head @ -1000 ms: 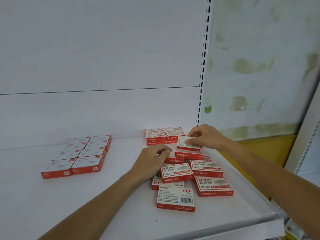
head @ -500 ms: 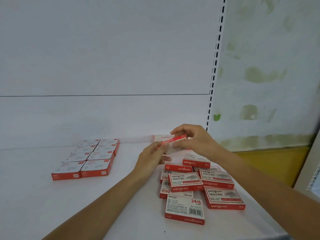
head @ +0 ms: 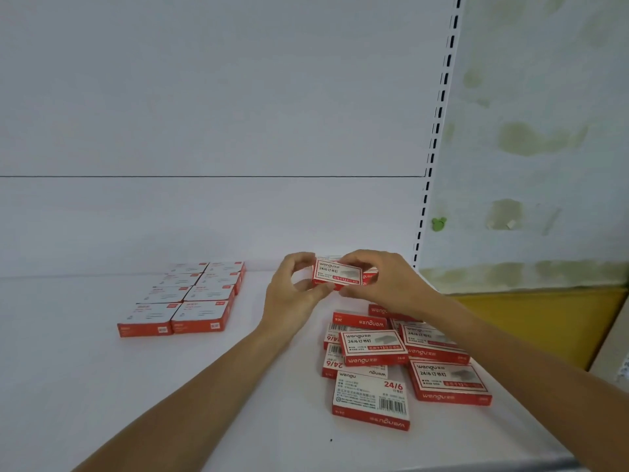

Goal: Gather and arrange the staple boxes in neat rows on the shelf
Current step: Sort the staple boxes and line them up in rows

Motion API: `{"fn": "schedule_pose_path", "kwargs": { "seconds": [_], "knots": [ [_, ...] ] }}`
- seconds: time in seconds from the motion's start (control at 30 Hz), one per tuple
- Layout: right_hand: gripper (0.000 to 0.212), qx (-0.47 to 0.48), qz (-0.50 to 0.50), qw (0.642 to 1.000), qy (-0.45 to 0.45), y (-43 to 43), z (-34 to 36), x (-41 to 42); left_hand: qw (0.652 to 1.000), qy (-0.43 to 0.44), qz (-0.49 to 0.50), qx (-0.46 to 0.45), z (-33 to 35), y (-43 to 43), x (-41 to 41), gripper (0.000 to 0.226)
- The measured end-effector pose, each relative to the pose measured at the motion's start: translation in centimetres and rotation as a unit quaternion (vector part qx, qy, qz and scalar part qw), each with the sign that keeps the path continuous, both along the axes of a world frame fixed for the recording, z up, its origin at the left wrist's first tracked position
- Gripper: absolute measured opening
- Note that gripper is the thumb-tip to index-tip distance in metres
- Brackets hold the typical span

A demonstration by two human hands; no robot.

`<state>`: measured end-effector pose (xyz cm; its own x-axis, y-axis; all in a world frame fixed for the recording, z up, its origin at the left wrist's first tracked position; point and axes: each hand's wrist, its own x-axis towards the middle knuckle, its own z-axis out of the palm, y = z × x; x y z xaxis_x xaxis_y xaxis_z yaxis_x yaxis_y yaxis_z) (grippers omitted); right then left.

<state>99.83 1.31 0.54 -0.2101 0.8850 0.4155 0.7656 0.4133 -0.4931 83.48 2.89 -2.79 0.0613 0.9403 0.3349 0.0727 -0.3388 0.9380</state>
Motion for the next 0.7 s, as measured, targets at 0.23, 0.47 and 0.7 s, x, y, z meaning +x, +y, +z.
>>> {"fn": "schedule_pose_path", "kwargs": {
  "seconds": [0.23,0.47,0.7],
  "knots": [
    [0.047,0.058,-0.042,0.997,-0.009,0.6,-0.1,0.0,0.997,0.043,0.045,-0.035,-0.1,-0.4,0.5,0.023],
    [0.051,0.013,-0.134,0.989,-0.053,1.2,-0.5,0.7,0.971,0.240,-0.002,-0.003,-0.6,-0.8,0.4,0.052],
    [0.038,-0.076,-0.106,0.990,-0.058,1.1,-0.1,0.2,0.948,0.314,0.045,0.008,-0.4,-1.1,0.6,0.038]
  ]
}}
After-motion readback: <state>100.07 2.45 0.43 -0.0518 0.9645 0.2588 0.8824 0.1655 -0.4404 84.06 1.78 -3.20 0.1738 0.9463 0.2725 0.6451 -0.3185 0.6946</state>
